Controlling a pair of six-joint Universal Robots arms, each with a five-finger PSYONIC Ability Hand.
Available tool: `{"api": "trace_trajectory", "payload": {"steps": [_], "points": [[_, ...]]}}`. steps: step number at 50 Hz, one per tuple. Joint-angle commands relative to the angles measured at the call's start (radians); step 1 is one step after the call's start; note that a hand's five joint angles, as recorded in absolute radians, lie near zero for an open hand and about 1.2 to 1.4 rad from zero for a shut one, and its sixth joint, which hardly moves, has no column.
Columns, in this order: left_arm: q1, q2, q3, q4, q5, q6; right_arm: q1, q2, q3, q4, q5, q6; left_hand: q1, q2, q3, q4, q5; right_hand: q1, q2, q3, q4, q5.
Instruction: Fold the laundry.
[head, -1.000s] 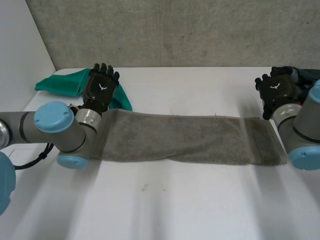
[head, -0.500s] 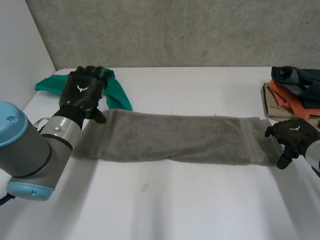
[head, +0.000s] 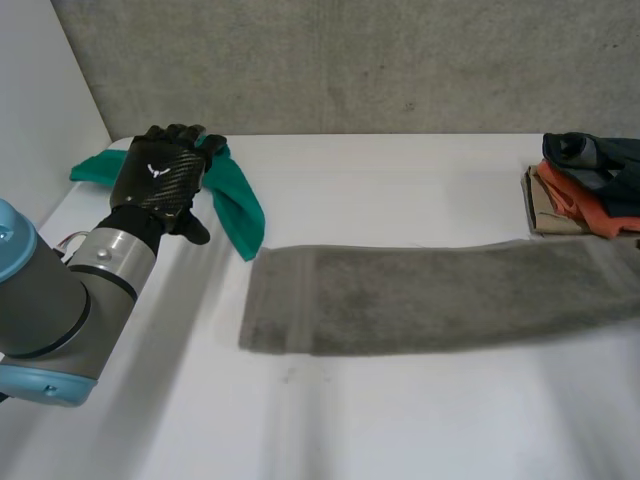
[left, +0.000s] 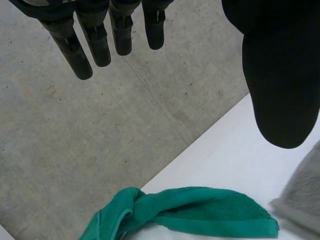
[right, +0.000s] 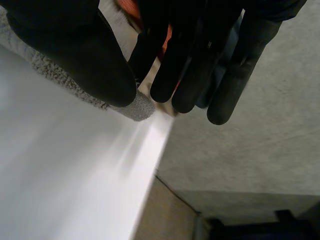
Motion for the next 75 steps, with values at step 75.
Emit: {"api": "trace_trajectory", "payload": {"steps": [75], "points": [[-0.142, 0.051, 0.042, -0.027, -0.018, -0.01, 1.126, 0.248, -0.171, -0.162, -0.014, 0.279, -0.002, -0.016, -0.021, -0.01, -0.012, -0.94, -1.004, -1.016, -1.022, -0.993]]}}
